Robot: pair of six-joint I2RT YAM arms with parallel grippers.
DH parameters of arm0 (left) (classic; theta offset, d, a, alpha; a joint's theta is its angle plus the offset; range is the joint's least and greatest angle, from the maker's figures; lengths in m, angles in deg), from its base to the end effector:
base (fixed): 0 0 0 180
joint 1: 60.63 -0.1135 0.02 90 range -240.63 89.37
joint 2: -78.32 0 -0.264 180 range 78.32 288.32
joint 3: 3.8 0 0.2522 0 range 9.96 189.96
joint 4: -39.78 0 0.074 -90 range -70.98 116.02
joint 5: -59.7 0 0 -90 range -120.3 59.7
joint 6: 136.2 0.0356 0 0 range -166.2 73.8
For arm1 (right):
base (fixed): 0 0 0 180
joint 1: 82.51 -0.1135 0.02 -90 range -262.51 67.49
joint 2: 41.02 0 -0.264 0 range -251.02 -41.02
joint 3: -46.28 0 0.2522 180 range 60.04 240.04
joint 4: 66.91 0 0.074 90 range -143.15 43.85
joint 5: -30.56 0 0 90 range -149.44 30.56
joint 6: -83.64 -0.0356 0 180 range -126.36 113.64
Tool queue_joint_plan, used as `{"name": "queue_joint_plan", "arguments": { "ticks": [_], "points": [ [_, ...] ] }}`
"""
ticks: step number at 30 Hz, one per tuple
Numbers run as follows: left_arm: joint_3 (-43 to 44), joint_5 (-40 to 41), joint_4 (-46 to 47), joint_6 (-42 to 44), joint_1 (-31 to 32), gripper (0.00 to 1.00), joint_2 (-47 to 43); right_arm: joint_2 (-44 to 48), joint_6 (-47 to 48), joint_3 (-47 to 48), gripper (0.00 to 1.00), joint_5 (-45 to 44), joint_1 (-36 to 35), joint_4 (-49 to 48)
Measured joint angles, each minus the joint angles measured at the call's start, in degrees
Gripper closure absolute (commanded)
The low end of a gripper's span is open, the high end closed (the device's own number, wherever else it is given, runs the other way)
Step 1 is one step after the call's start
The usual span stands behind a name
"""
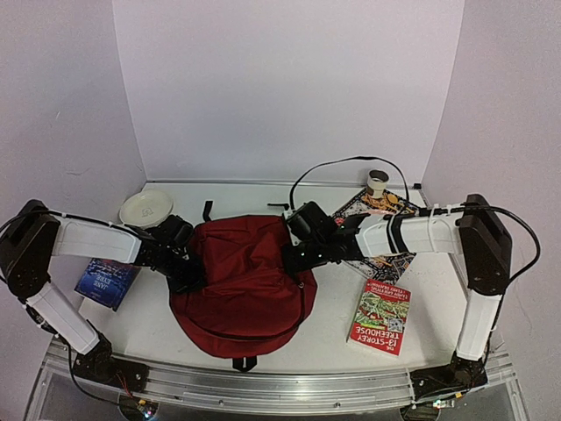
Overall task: Pack the student bag
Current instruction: Zip the lower front pocket of the student bag, then hold the student bag at the center of the board.
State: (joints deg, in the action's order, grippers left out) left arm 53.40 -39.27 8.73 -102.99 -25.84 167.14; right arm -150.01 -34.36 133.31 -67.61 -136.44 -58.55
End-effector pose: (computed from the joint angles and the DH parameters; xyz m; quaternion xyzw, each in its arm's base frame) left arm 0.2263 -0.1640 0.1482 -0.1667 0.9544 -0.2218 0.1098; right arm 0.2597 0.3479 0.2137 -0.1596 0.8511 0.2787 0.4153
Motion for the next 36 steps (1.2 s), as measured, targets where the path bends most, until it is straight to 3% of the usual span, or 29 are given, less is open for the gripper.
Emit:
{"name": "queue_joint_plan", "arguments": {
  "ticks": [10, 19, 26, 34, 36],
  "points": [
    [-1.7, -0.4, 0.9, 3.3, -4.6, 1.0, -3.4, 2.4, -1.2, -1.9, 1.0, 2.6, 1.6, -2.3],
    [3.8, 3.4, -3.7, 12.0, -6.1, 0.98, -0.9, 2.4, 1.3, -1.0, 0.67, 7.0, 3.4, -1.8],
    [12.7, 6.2, -4.7, 18.0, -6.4, 0.77, 5.7, 2.4, 4.7, -0.9, 0.59, 9.3, 4.2, -1.5],
    [17.9, 6.3, -4.4, 22.0, -6.4, 0.43, 7.6, 2.2, 5.5, -1.3, 0.59, 13.4, 4.7, -1.0],
    [18.0, 6.0, -4.0, 22.4, -6.4, 0.41, 6.7, 1.7, 5.5, -1.3, 0.59, 14.7, 4.8, -0.9]
  ]
}}
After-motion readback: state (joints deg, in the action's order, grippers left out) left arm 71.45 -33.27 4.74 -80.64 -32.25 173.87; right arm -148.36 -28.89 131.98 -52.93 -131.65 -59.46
